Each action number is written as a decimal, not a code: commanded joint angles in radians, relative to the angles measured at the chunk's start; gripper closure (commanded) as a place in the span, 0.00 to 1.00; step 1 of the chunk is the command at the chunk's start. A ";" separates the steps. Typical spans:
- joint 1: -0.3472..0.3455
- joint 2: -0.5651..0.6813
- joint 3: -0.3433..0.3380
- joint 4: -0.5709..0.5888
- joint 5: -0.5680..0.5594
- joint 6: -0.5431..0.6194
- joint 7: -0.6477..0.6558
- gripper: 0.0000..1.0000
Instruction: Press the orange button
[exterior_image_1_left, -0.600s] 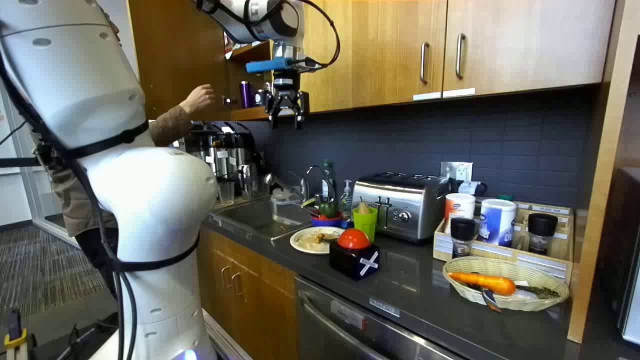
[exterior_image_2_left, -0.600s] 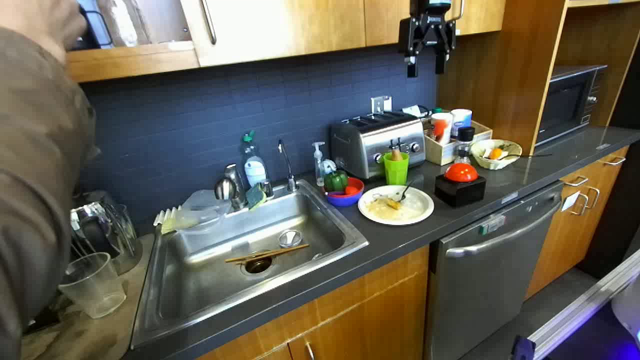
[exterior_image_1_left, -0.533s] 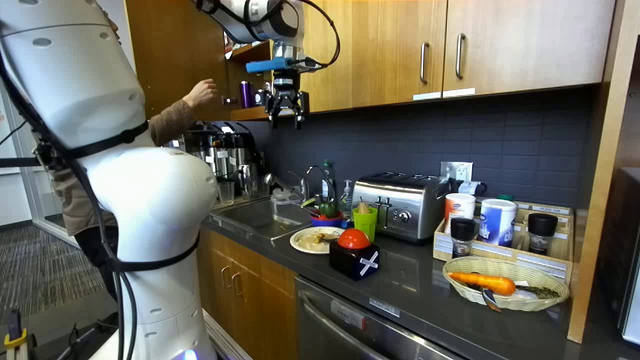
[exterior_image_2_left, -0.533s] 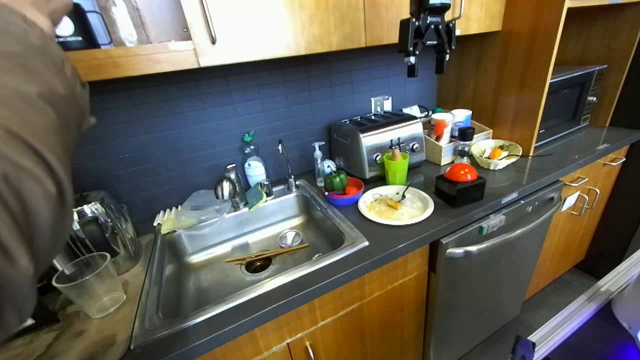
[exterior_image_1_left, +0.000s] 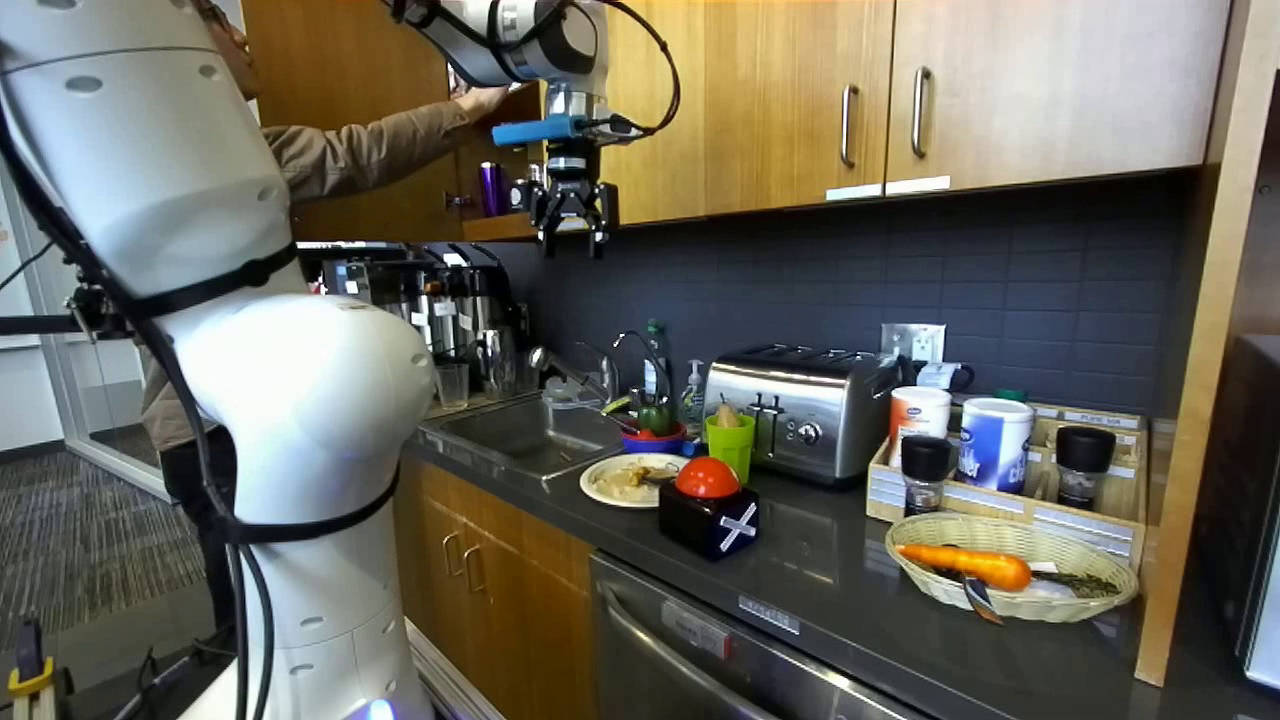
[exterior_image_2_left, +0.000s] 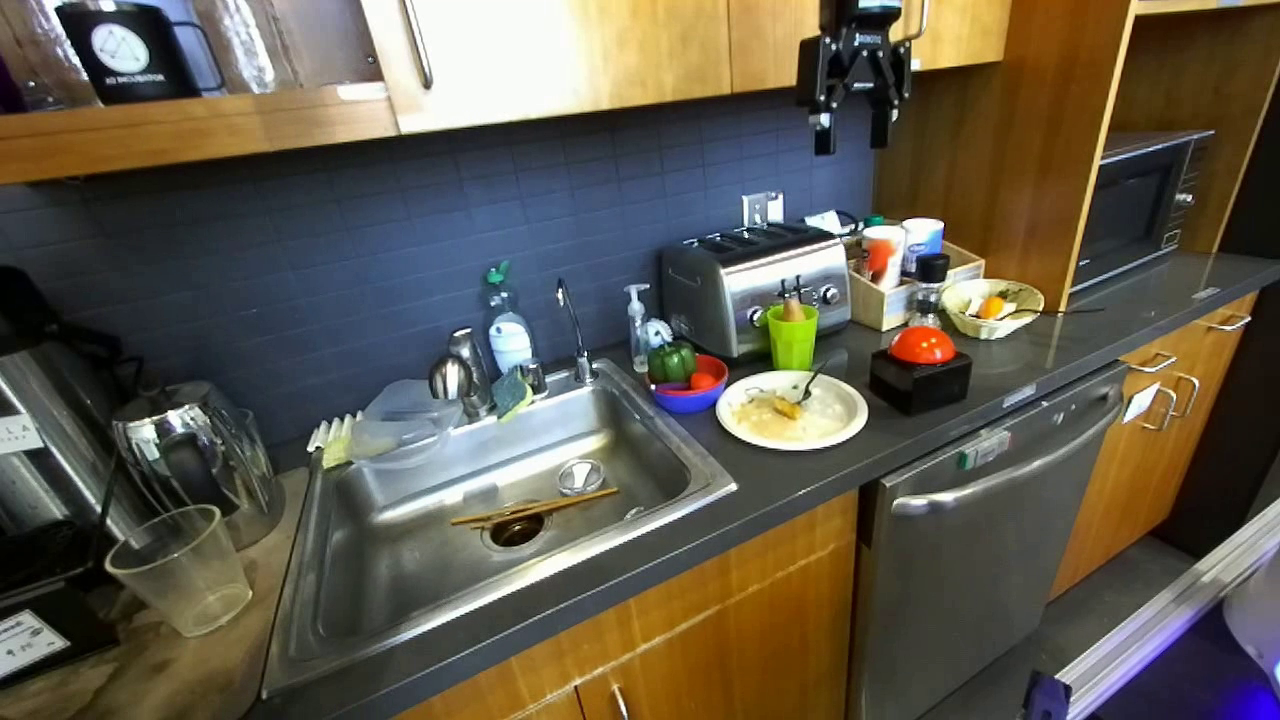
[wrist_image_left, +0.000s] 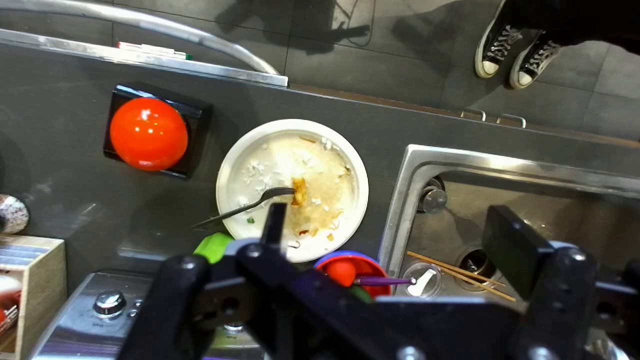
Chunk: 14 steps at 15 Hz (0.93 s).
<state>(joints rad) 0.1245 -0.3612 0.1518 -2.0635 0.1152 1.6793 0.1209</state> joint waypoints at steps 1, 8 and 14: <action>-0.005 -0.005 0.004 -0.012 -0.026 0.015 0.001 0.00; -0.047 -0.037 0.000 -0.091 -0.114 0.164 0.092 0.00; -0.087 -0.069 -0.019 -0.193 -0.114 0.244 0.158 0.00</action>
<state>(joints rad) 0.0536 -0.3831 0.1413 -2.1924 0.0195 1.8826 0.2419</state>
